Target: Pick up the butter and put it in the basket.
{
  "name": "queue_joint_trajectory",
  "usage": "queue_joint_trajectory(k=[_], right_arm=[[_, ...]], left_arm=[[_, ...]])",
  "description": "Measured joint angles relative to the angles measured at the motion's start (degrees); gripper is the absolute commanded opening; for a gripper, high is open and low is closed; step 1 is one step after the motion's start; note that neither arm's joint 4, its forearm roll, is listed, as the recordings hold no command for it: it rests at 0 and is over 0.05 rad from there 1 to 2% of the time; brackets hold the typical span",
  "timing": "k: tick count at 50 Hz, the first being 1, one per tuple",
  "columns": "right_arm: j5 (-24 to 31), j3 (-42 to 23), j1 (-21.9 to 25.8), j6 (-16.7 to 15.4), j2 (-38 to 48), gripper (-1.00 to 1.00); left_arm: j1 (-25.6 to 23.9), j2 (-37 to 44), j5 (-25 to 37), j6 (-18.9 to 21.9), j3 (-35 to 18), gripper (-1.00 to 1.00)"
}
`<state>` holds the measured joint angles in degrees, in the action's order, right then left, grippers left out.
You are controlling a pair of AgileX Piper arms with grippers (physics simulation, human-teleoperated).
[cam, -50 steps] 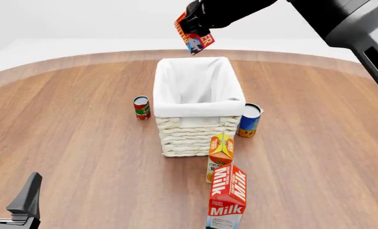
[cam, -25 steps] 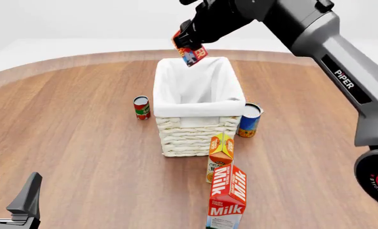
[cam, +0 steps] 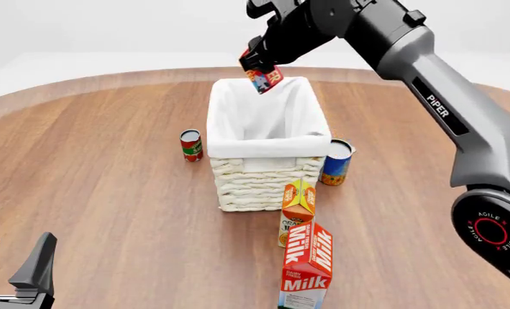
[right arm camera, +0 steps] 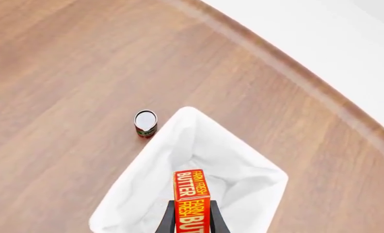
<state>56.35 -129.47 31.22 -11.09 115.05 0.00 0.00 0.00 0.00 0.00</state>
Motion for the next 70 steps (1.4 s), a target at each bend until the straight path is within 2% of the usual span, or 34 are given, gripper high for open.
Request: queue_joint_trajectory(k=[29, 70], right_arm=[[1.5, -7.2, -1.2, -0.9, 6.2, -1.0], [-2.4, -4.4, -2.1, -0.5, 8.3, -1.0]], left_arm=[[0.0, 0.0, 0.0, 0.0, 0.0, 1.0], [0.0, 0.0, 0.0, 0.0, 0.0, 1.0]])
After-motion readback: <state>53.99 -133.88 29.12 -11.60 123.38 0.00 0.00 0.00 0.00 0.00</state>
